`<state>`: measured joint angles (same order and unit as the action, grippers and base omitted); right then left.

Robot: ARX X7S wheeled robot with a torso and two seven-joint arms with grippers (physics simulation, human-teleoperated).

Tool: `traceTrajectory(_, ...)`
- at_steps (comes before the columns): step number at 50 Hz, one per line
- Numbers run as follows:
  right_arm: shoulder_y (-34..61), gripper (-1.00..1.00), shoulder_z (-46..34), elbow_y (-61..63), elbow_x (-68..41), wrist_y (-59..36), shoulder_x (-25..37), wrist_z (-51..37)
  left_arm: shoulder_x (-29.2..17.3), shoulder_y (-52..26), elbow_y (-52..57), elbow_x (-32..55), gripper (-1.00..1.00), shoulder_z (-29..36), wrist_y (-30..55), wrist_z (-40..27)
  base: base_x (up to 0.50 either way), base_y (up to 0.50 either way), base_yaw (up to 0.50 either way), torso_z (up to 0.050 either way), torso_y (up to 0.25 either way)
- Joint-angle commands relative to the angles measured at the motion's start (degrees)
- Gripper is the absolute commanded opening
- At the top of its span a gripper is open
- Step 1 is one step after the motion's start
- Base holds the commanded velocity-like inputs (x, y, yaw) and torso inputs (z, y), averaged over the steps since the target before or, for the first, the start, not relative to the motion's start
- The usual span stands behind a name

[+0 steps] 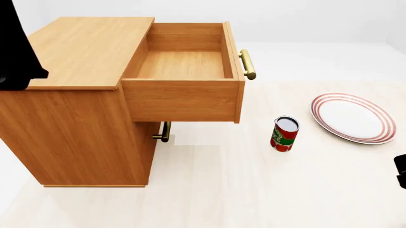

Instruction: Put the bowl in the top drawer of the cabinet.

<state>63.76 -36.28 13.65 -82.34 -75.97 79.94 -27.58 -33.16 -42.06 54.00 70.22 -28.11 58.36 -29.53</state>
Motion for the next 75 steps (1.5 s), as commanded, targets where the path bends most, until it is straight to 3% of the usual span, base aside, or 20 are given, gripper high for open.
traceTrajectory(1, -9.4, 1.0, -3.9, -0.8, -3.4, 8.8, 4.2, -2.7, 0.1, 0.7, 0.0, -0.2, 1.0, 0.2, -0.7, 0.1, 0.0, 0.0, 0.0, 0.0, 0.0)
traceTrajectory(30, -16.9, 1.0, -9.1, -6.6, 1.1, 14.8, -1.2, -3.8, 0.4, 2.0, -0.5, -2.6, 1.0, 1.6, -2.6, 1.3, 0.0, 0.0, 0.0, 0.0, 0.0)
traceTrajectory(48, -25.2, 1.0, -13.3, -9.4, 3.3, 21.3, 0.5, -2.1, 0.3, 2.8, -0.6, -2.8, 1.0, 1.9, -3.4, 1.3, 0.0, 0.0, 0.0, 0.0, 0.0)
traceTrajectory(65, -24.4, 1.0, -15.0, -13.6, 7.4, 18.8, -5.0, -2.4, 0.3, 3.6, -0.7, -3.3, 1.0, 2.4, -4.3, 1.4, 0.0, 0.0, 0.0, 0.0, 0.0)
traceTrajectory(66, -24.2, -1.0, -15.1, -13.8, 7.7, 18.6, -5.2, -2.3, 0.2, 3.6, -0.7, -3.0, 1.0, 2.3, -4.3, 1.3, 0.0, 0.0, 0.0, 0.0, 0.0)
traceTrajectory(75, -24.1, -1.0, -15.3, -13.6, 8.6, 18.5, -4.8, -1.7, -1.2, 3.8, 0.1, 0.9, 1.0, 0.6, -3.9, -1.0, 0.0, 0.0, 0.0, 0.0, 0.0)
